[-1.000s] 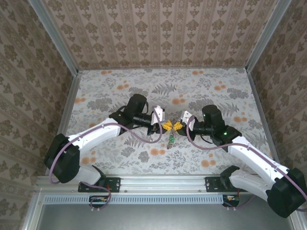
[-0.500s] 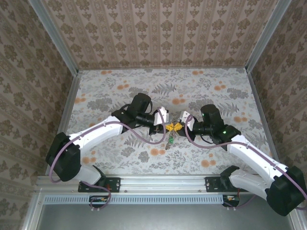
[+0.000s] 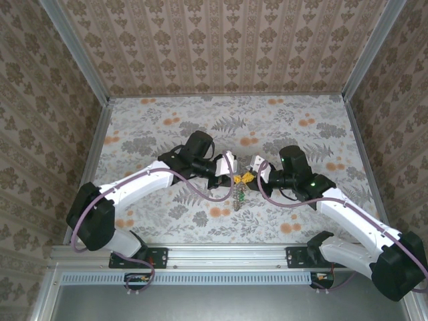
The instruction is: Put the keys on the keyring
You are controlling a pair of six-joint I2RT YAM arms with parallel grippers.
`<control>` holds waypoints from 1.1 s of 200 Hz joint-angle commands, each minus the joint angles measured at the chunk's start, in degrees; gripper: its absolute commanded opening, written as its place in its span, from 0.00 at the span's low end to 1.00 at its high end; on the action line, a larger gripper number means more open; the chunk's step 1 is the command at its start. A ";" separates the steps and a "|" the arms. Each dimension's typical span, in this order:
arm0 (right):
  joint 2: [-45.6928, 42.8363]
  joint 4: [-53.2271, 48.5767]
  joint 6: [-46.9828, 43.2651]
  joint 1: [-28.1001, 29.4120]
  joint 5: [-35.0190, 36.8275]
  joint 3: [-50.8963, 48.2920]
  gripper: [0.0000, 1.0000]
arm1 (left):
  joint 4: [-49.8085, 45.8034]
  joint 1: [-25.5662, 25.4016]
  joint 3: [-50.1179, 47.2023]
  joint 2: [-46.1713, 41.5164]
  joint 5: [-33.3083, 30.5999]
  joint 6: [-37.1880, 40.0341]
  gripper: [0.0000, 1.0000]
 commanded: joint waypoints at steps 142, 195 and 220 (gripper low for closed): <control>0.67 0.66 -0.68 0.18 -0.48 2.39 0.00 | 1.55 -0.56 -0.29 -1.54 -1.28 0.24 0.19; 0.63 0.47 -0.49 0.18 -0.23 2.53 0.00 | 0.48 -0.65 0.29 -1.10 -1.09 0.83 0.03; 0.85 -0.41 -1.09 0.18 0.73 2.35 0.00 | 0.80 -0.61 0.21 -1.44 -1.10 0.47 0.00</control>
